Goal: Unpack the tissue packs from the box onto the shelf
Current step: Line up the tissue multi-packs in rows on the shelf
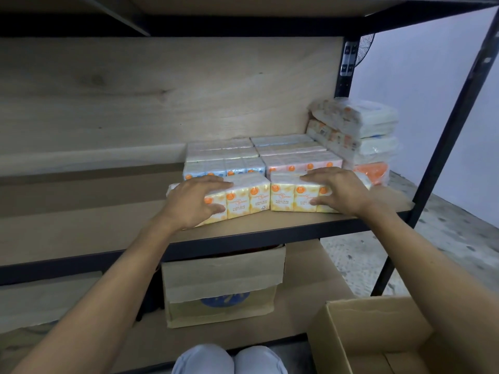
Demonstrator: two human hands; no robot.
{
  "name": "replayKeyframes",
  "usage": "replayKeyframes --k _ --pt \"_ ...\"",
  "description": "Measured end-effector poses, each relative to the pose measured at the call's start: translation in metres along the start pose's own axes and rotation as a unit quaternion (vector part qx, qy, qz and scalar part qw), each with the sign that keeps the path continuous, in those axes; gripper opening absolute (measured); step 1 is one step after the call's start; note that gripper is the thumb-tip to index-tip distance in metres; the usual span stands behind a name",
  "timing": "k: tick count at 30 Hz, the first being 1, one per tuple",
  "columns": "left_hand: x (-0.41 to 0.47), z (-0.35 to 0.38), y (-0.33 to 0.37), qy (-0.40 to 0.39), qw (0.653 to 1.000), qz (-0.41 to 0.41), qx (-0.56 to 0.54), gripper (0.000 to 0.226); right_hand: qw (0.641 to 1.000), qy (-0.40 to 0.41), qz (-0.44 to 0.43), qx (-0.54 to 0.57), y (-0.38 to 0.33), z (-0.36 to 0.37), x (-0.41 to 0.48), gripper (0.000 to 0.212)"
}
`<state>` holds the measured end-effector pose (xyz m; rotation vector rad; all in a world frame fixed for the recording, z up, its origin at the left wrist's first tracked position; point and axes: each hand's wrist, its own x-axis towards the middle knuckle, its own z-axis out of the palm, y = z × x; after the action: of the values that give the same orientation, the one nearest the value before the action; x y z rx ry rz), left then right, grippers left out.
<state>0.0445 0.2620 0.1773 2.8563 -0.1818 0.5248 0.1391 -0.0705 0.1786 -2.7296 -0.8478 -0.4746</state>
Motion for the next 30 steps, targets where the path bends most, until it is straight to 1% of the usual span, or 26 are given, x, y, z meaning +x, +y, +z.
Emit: replayKeyframes --k 3,9,19,25,30 --pt "0.007 0.004 -0.003 0.002 1.000 0.005 -0.005 0.052 0.999 0.006 0.006 0.033 0.008 0.004 0.004 0.064" --pt "0.021 0.007 -0.004 0.000 0.999 0.028 -0.039 0.053 0.998 0.013 -0.005 0.060 0.022 0.009 0.011 0.064" --pt "0.031 0.007 -0.013 -0.013 0.999 0.035 -0.037 0.054 0.993 0.023 -0.037 0.107 0.031 0.014 0.024 0.064" --pt "0.033 0.012 -0.014 0.012 0.998 0.039 -0.049 0.053 0.993 0.023 -0.045 0.106 0.034 0.015 0.028 0.064" --pt "0.035 0.016 -0.012 0.031 0.999 0.034 -0.020 0.053 0.993 0.020 -0.045 0.110 0.036 0.015 0.032 0.064"
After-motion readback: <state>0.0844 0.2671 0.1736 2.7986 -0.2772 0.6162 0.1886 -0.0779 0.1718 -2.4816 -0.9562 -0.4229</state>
